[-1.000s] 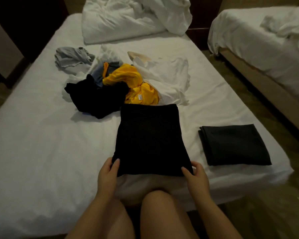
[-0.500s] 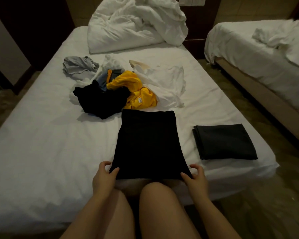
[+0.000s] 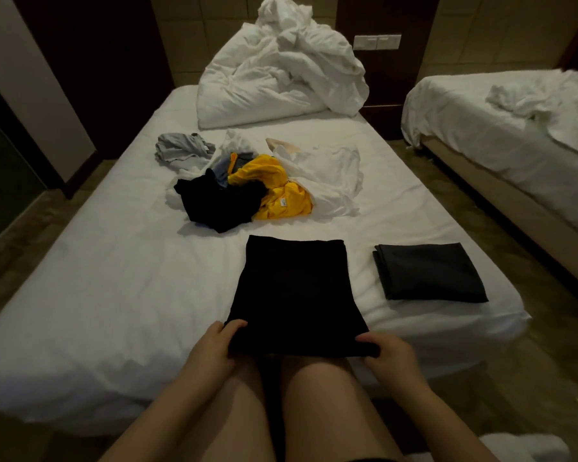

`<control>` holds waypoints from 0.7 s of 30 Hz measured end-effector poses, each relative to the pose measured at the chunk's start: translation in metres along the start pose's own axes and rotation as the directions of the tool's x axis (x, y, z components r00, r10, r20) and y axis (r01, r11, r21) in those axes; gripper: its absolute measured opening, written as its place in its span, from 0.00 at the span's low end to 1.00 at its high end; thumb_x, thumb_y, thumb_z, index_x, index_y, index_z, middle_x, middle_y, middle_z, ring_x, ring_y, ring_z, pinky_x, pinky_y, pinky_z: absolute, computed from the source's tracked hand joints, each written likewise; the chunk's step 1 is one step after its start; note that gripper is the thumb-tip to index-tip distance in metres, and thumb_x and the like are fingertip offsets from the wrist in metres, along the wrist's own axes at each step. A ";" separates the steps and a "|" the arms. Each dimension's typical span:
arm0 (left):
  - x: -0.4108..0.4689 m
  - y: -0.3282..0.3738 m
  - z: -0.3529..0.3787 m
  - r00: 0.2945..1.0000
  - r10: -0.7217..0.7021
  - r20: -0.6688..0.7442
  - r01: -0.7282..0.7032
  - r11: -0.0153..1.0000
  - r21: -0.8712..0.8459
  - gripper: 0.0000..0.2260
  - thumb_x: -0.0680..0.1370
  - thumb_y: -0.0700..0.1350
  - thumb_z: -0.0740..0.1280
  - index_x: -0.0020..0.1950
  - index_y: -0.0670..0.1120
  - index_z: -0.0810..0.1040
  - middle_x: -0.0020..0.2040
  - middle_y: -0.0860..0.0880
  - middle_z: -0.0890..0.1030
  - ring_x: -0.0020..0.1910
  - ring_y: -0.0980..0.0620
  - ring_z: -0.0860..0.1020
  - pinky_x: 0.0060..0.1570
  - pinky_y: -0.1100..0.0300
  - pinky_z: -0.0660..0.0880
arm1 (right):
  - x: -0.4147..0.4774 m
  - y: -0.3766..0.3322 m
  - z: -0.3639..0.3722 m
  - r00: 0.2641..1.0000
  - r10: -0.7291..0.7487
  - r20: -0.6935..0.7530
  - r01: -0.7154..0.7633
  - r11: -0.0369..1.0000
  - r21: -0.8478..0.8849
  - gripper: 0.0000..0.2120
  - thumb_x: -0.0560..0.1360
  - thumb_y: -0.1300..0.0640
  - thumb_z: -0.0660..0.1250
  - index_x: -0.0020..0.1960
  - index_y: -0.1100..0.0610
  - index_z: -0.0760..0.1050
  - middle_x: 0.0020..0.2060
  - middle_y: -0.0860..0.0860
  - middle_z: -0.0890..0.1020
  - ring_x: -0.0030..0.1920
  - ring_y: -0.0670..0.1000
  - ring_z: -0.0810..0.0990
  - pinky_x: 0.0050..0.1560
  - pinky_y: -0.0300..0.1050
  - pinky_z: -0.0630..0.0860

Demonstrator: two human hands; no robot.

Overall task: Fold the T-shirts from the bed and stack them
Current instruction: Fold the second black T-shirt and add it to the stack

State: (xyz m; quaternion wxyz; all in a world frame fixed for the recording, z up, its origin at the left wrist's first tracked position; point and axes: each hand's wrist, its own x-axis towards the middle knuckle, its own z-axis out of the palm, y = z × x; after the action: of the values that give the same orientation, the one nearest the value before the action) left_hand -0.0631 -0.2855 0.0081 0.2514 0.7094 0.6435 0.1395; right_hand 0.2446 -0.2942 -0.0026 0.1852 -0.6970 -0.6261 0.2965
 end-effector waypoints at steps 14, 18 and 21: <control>0.036 0.034 -0.034 0.918 -0.273 -0.287 -0.026 0.681 -0.732 0.06 0.75 0.35 0.67 0.46 0.45 0.77 0.40 0.55 0.80 0.46 0.52 0.79 0.41 0.69 0.73 | 0.027 -0.041 -0.034 0.950 0.021 -0.310 0.134 0.873 0.469 0.04 0.78 0.61 0.62 0.48 0.54 0.74 0.39 0.47 0.77 0.41 0.46 0.75 0.37 0.33 0.70; 0.087 0.046 -0.031 0.878 -0.302 -0.372 -0.057 0.706 -0.706 0.06 0.79 0.44 0.63 0.55 0.47 0.74 0.48 0.50 0.78 0.50 0.50 0.76 0.50 0.58 0.73 | 0.075 -0.057 -0.027 0.878 0.123 -0.463 0.157 0.840 0.519 0.03 0.80 0.60 0.59 0.49 0.57 0.70 0.36 0.46 0.74 0.37 0.43 0.73 0.34 0.35 0.68; 0.130 0.048 -0.026 0.836 -0.344 -0.427 -0.017 0.762 -0.648 0.11 0.80 0.48 0.61 0.59 0.44 0.73 0.50 0.50 0.76 0.50 0.53 0.73 0.49 0.59 0.68 | 0.121 -0.062 -0.020 0.847 0.186 -0.497 0.124 0.841 0.527 0.05 0.80 0.58 0.57 0.52 0.59 0.70 0.41 0.50 0.76 0.40 0.48 0.73 0.44 0.42 0.67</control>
State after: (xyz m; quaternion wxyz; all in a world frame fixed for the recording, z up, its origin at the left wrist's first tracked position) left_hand -0.0189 -0.1555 0.0398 0.3002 0.4573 0.6645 0.5091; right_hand 0.2153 -0.1638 0.0301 0.5340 -0.6807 -0.4290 0.2597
